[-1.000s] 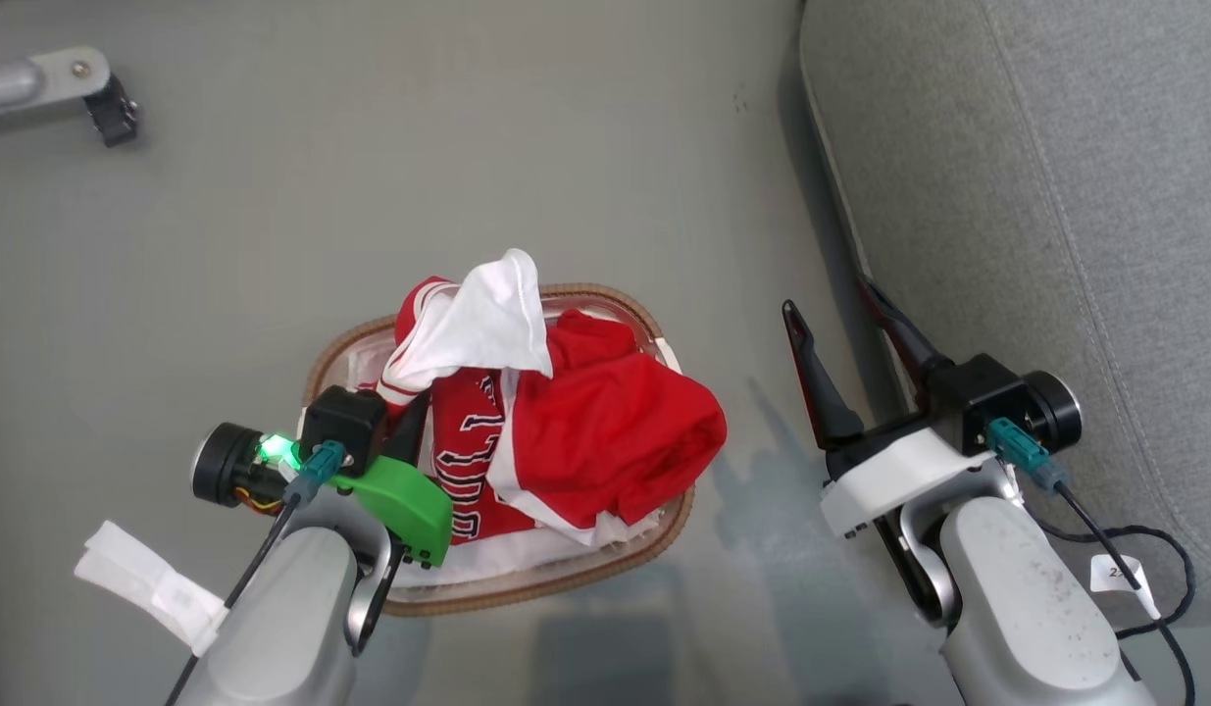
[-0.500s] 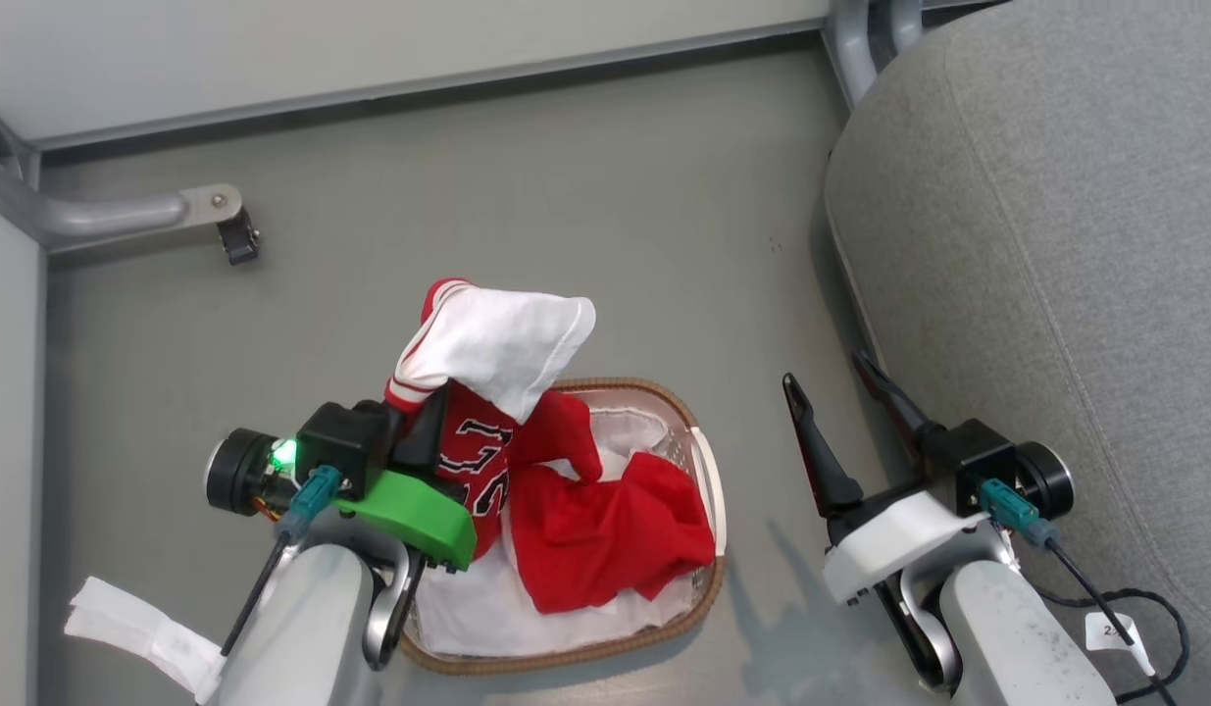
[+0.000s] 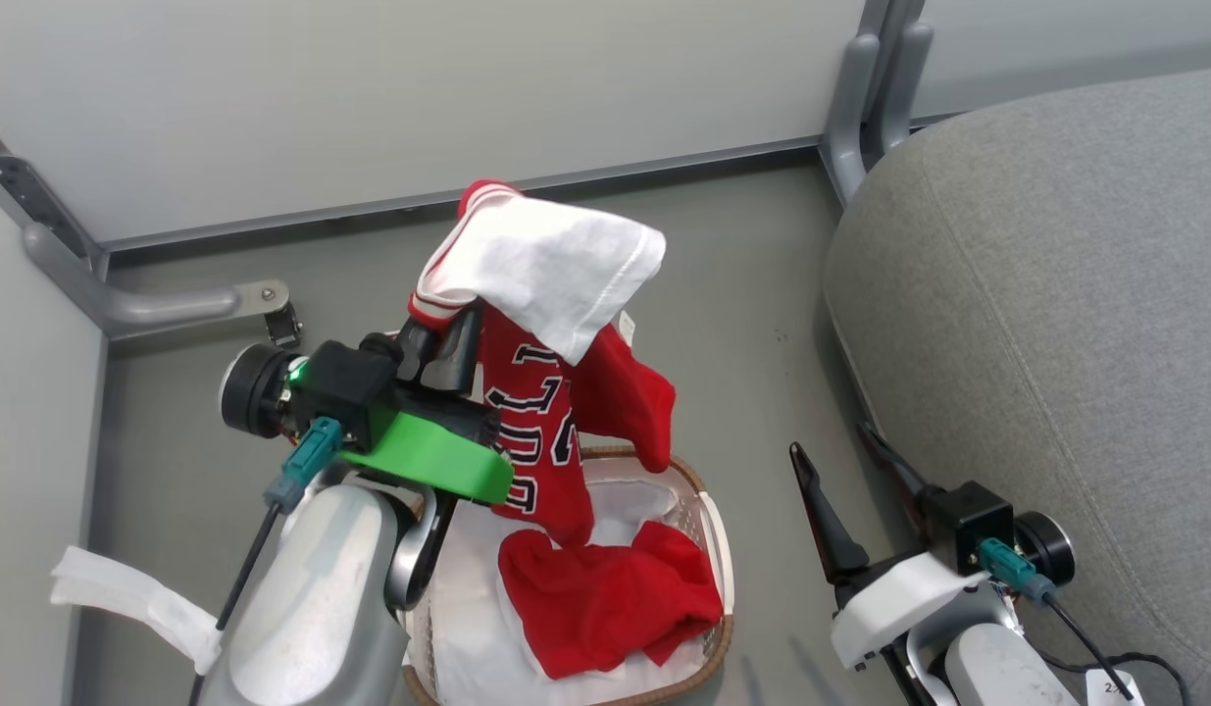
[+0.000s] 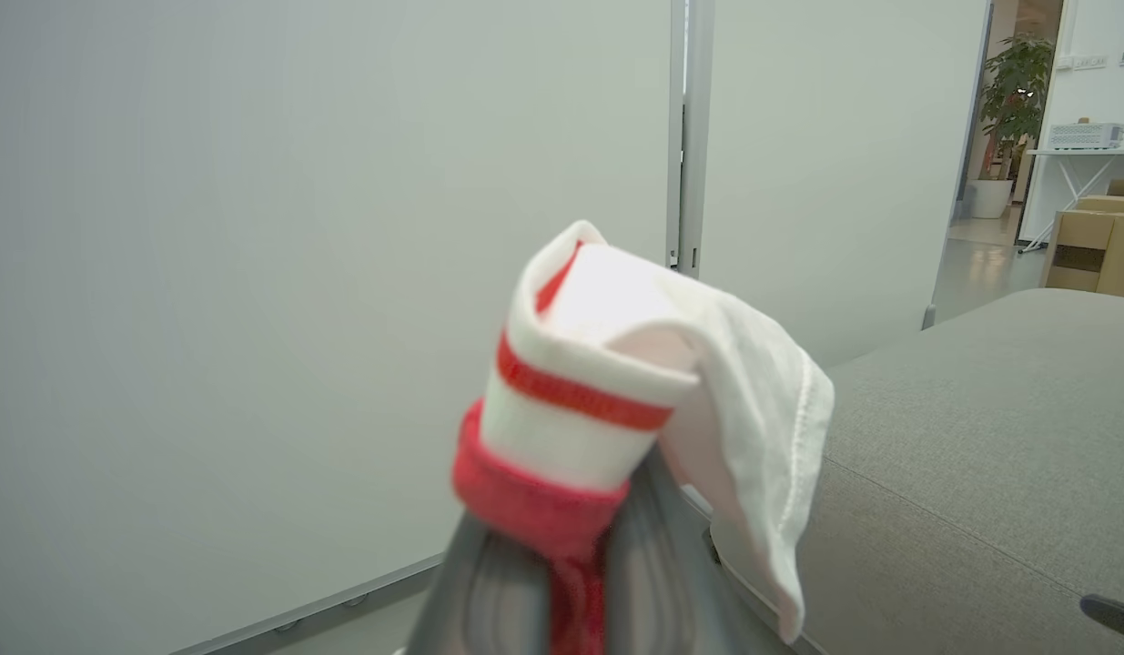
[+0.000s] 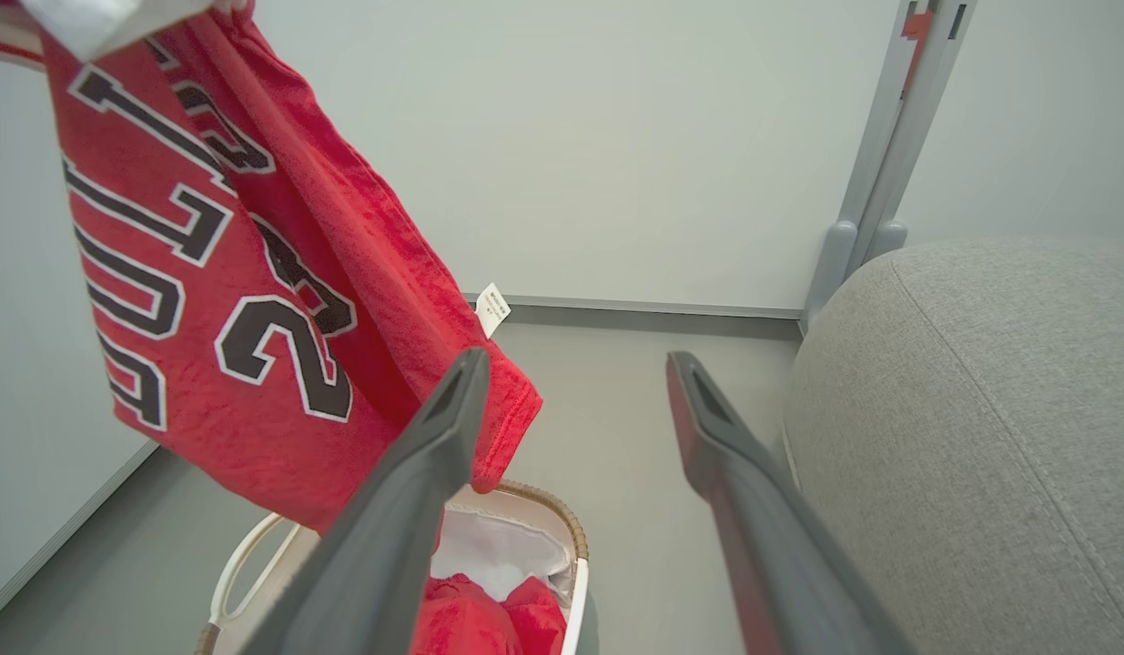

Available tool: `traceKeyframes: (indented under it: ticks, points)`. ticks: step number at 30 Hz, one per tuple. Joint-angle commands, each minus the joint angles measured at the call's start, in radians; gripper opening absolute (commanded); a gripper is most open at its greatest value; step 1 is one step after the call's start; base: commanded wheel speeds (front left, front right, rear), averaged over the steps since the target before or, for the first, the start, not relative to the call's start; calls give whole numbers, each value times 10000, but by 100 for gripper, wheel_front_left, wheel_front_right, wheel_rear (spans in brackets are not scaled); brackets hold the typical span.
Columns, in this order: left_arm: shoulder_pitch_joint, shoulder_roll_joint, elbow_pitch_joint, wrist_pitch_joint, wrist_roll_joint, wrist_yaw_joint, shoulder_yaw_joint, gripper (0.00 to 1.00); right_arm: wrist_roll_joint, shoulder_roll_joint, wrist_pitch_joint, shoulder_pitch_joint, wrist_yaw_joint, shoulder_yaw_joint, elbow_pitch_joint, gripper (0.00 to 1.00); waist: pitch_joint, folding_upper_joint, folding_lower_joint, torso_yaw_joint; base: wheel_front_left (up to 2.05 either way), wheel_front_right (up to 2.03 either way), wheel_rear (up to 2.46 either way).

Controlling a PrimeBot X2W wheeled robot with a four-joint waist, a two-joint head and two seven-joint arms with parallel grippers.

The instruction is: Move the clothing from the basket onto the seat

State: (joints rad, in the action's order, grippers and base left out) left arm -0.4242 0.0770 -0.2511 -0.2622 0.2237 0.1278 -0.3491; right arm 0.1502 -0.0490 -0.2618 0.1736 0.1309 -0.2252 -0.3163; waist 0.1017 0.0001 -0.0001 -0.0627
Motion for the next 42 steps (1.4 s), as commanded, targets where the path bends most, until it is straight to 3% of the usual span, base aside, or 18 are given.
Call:
traceKeyframes:
  ticks: [1,14,23,29,42]
  points:
    - [-189,4,131,-40,25,39,-5,0,51,-43,-48,-169,-3,22,9,100,-192,-1,1,46,0,0,0]
    - [-704,-122,930,-41,603,35,-436,0,352,-41,-46,-506,-3,-482,248,100,-594,-1,1,256,0,0,0]
    - [-896,-184,948,-39,822,36,-700,0,1063,-105,-46,585,-3,-2521,1121,100,-380,-1,1,452,0,0,0]
    - [-1006,-219,905,-39,860,36,-894,0,1289,-164,-46,1759,-5,-3740,1056,100,-281,-1,1,593,0,0,0]
    - [-1214,-251,1164,-39,1326,36,-1929,0,948,-42,-47,3096,-5,-3612,337,100,-139,-1,1,1081,0,0,0]
